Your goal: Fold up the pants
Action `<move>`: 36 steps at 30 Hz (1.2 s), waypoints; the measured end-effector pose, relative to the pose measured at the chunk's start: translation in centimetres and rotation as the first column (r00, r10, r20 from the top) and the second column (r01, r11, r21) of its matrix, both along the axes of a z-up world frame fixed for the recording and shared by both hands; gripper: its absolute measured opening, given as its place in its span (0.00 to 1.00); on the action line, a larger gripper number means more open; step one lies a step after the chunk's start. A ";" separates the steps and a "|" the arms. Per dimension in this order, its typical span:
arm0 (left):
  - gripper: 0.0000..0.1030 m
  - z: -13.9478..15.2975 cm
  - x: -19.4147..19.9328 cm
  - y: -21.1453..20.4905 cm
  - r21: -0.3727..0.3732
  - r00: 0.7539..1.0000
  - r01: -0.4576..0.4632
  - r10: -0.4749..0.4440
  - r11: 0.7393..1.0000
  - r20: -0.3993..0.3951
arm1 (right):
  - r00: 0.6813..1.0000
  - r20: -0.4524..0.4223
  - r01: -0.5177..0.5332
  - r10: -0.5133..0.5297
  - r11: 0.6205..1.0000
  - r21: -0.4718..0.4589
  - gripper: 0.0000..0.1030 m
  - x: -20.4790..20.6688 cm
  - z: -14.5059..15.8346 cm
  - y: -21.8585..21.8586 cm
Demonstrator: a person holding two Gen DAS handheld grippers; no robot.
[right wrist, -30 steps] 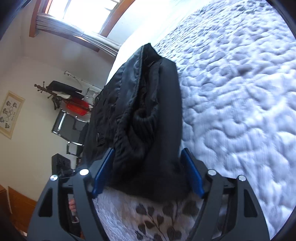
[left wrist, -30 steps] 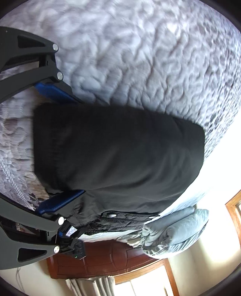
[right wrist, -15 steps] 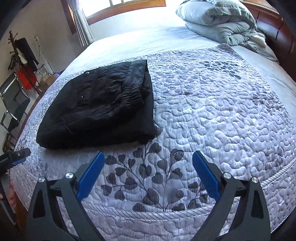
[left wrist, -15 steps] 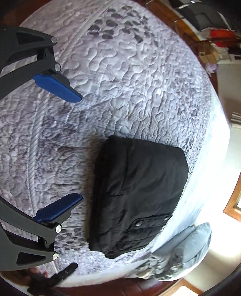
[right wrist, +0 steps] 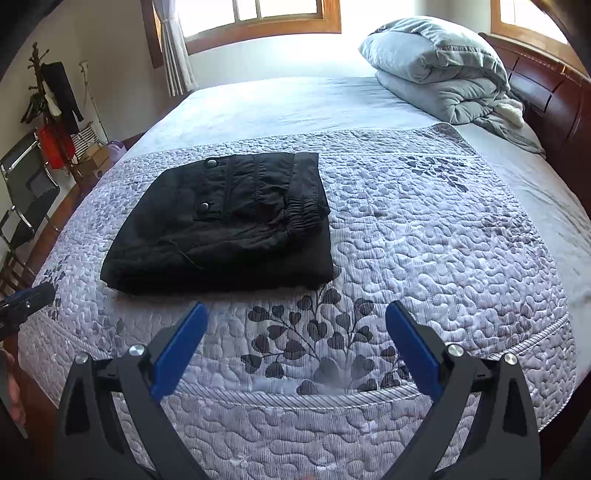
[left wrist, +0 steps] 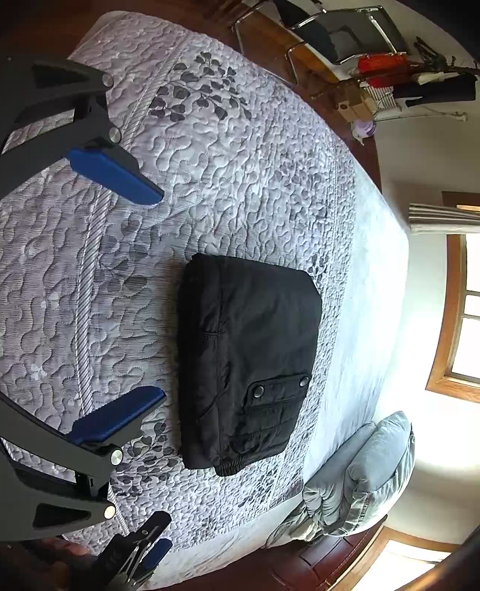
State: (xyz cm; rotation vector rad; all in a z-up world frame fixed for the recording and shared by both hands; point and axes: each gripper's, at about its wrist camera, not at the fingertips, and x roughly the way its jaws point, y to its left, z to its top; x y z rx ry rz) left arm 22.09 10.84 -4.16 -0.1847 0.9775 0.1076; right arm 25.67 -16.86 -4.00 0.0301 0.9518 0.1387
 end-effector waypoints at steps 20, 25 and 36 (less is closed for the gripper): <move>0.97 3.8 -1.4 -2.0 0.077 0.999 0.041 -0.043 0.996 0.023 | 0.998 -0.006 0.066 -0.066 0.998 -0.018 0.94 -1.3 2.1 0.6; 0.97 3.5 -1.4 -1.8 0.082 0.999 0.040 -0.041 0.996 0.014 | 0.998 -0.021 0.055 -0.056 0.998 -0.033 0.94 -1.3 1.7 1.2; 0.97 2.4 -1.3 -1.4 0.080 1.000 0.024 -0.023 0.996 -0.014 | 0.997 -0.038 0.062 -0.065 0.996 -0.056 0.94 -1.1 1.2 1.9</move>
